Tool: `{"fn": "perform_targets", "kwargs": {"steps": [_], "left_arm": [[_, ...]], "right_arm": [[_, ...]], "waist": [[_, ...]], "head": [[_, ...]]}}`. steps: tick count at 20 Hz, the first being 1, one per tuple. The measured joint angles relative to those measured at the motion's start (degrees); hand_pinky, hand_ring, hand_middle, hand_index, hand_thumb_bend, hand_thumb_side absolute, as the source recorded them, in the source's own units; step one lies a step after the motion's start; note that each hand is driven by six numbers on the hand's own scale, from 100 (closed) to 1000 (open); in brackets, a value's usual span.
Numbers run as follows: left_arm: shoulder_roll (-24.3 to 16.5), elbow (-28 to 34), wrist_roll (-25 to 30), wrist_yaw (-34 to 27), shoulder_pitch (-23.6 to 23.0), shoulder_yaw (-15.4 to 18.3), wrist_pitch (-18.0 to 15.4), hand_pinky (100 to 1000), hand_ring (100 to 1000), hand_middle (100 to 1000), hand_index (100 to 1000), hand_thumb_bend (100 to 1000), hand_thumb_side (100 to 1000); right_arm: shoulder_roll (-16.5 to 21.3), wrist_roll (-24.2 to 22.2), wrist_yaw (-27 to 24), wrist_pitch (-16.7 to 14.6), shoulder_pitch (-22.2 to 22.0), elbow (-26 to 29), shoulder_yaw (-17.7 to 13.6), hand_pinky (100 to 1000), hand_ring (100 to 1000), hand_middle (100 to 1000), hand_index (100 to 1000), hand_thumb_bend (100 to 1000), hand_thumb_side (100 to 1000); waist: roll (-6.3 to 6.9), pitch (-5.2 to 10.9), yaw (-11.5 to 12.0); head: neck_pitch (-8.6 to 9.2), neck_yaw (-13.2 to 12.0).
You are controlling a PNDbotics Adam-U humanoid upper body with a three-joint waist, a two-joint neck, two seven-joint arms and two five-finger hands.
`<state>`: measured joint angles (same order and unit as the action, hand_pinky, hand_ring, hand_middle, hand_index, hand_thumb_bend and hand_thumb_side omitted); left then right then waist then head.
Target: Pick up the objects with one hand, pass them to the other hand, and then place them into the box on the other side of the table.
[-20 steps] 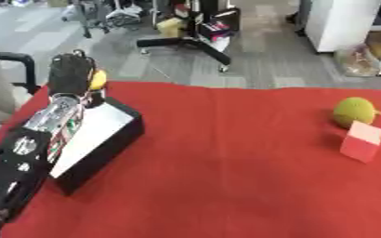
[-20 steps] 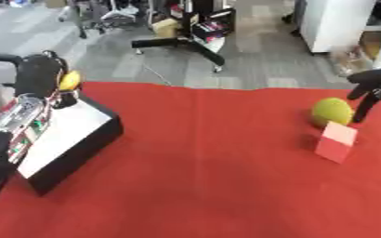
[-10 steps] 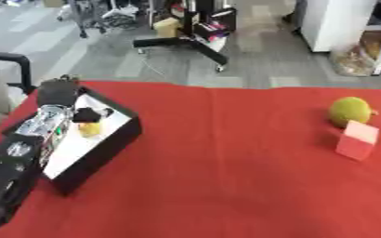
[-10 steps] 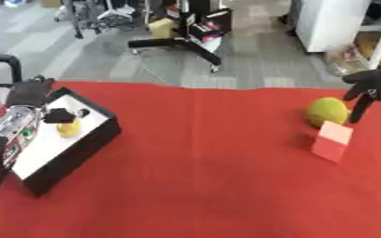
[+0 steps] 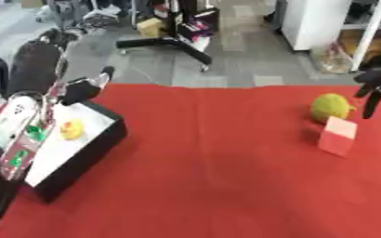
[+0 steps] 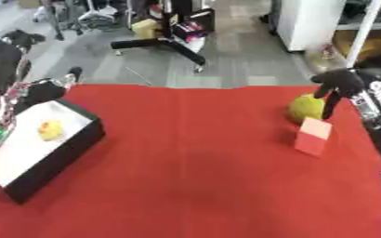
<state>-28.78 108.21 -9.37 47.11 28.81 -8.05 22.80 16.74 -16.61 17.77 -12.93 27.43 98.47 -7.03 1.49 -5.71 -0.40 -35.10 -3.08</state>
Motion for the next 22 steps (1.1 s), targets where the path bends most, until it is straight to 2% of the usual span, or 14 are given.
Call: {"fn": "perform_targets", "kwargs": {"steps": [1,2,4,5,6,7,8,11,14,17,22], "left_arm": [[1.32,1.93,-1.69,-2.57,-0.97,-0.05,-1.53,782,651,685,811,423,690],[2.64,3.24,-3.45,-5.03,-1.78,-0.34,-3.31,780,644,678,805,409,700],[5.40,4.58,-6.71,-9.75,-3.44,-1.22,-7.41,775,633,668,799,384,726],[6.70,4.88,-7.89,-11.74,-4.09,-1.77,-9.26,775,633,668,799,384,726],[7.84,5.08,-8.72,-13.38,-4.60,-2.32,-10.88,773,627,663,795,361,757],[8.99,5.18,-9.21,-14.72,-5.07,-2.91,-12.26,773,627,663,794,359,760],[10.33,5.20,-9.51,-15.97,-5.64,-3.57,-13.61,773,624,659,792,349,776],[14.03,5.23,-9.79,-18.16,-6.89,-5.03,-16.27,771,618,652,787,337,794],[16.77,5.23,-9.79,-19.31,-7.69,-6.09,-17.34,770,613,645,784,314,829],[18.10,5.23,-9.31,-19.63,-8.29,-7.05,-17.51,771,610,643,783,302,849],[19.01,5.23,-8.26,-19.73,-8.75,-7.93,-17.08,772,610,642,784,289,868]], "right_arm": [[1.80,0.47,1.20,-2.28,0.58,-2.45,0.40,940,472,707,818,590,1000],[3.62,0.91,2.52,-4.74,1.21,-5.11,0.89,948,511,757,847,633,1000],[7.25,1.42,6.05,-10.32,2.77,-11.38,2.17,959,563,801,871,702,1000],[8.77,1.68,7.91,-12.95,3.49,-14.66,2.77,959,563,801,871,702,1000],[10.06,1.99,9.61,-15.36,4.11,-17.87,3.30,969,617,837,900,736,1000],[11.11,2.29,11.12,-17.43,4.69,-20.87,3.82,970,619,839,901,739,1000],[12.10,2.69,12.67,-19.57,5.36,-24.10,4.35,972,658,858,920,761,1000],[14.32,4.03,16.98,-24.57,7.24,-32.16,5.68,975,722,880,941,777,1000],[15.57,5.72,21.56,-28.16,8.82,-38.34,6.64,977,770,895,956,791,1000],[15.90,7.58,25.78,-30.16,9.76,-42.69,7.08,971,792,904,965,790,1000],[15.90,12.06,32.76,-29.97,11.11,-46.73,6.98,956,811,908,978,778,1000]], "waist": [[-0.11,0.00,0.24],[-0.23,-0.01,0.48],[-0.28,-0.07,1.04],[-0.24,-0.12,1.32],[-0.22,-0.20,1.57],[-0.21,-0.30,1.82],[-0.20,-0.41,2.08],[-0.20,-0.61,2.78],[-0.17,-0.74,3.26],[-0.15,-0.86,3.45],[-0.15,-0.94,3.66]], "head": [[-0.01,0.88],[-0.03,1.73],[-0.05,3.56],[-0.07,4.39],[-0.07,5.15],[-0.08,5.82],[-0.08,6.48],[-0.10,7.65],[-0.13,8.22],[-0.32,8.49],[-0.62,9.02]]}}
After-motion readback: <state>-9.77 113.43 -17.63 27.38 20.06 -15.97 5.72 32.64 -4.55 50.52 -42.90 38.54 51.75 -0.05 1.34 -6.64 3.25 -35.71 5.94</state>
